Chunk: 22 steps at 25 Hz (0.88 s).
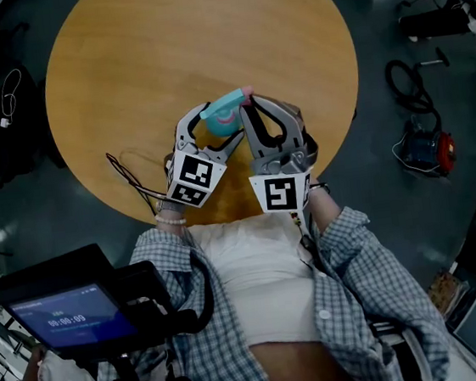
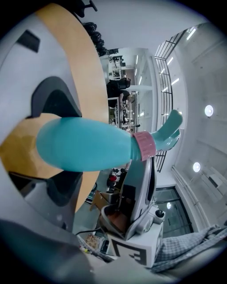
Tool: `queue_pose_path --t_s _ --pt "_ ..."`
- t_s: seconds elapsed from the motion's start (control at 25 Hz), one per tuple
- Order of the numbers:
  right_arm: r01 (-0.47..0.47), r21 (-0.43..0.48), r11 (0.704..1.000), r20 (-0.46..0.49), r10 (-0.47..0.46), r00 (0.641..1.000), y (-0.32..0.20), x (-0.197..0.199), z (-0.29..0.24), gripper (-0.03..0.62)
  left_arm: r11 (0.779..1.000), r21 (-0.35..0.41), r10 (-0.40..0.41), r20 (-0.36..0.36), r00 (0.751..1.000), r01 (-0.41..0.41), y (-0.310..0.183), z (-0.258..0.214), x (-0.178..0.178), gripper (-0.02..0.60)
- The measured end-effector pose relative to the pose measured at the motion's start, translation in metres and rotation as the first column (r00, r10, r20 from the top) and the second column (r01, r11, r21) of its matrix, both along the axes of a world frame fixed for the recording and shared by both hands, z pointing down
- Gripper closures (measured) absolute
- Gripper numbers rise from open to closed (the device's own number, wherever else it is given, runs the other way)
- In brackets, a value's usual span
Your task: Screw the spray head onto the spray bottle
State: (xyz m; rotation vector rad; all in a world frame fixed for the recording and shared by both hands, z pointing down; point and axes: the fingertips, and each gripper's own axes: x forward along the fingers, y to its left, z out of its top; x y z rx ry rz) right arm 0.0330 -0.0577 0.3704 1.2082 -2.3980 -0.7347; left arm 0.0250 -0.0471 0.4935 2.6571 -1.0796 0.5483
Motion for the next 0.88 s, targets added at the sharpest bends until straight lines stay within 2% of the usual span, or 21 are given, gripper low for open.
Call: queue_pose_path --t_s 0.24,0.44,0.6,0.76,0.88 --pt "0.001 0.0 1.0 -0.025 -0.001 1.0 0.008 0.001 0.0 0.556 0.999 0.005 -0.034 0.04 0.999 0.034 -0.003 0.005 -0.005 0.212" --pt "-0.018 -0.068 0.998 0.01 0.019 1.0 0.01 0.003 0.0 0.556 0.999 0.02 -0.051 0.056 0.997 0.05 -0.005 0.003 -0.005 0.212" --pt "-0.032 -0.074 0.997 0.013 0.033 0.999 0.014 0.003 -0.001 0.556 0.998 0.025 -0.065 0.059 0.996 0.063 -0.008 0.002 -0.005 0.212" --pt "-0.019 -0.115 0.993 0.018 0.021 1.0 0.016 0.001 0.0 0.554 0.998 0.045 -0.051 0.097 0.994 0.047 -0.007 0.002 -0.005 0.212" --pt "-0.062 -0.152 0.986 0.043 0.069 0.997 0.009 0.01 -0.002 0.556 0.998 0.044 -0.04 0.111 0.993 0.035 -0.006 0.005 -0.006 0.212"
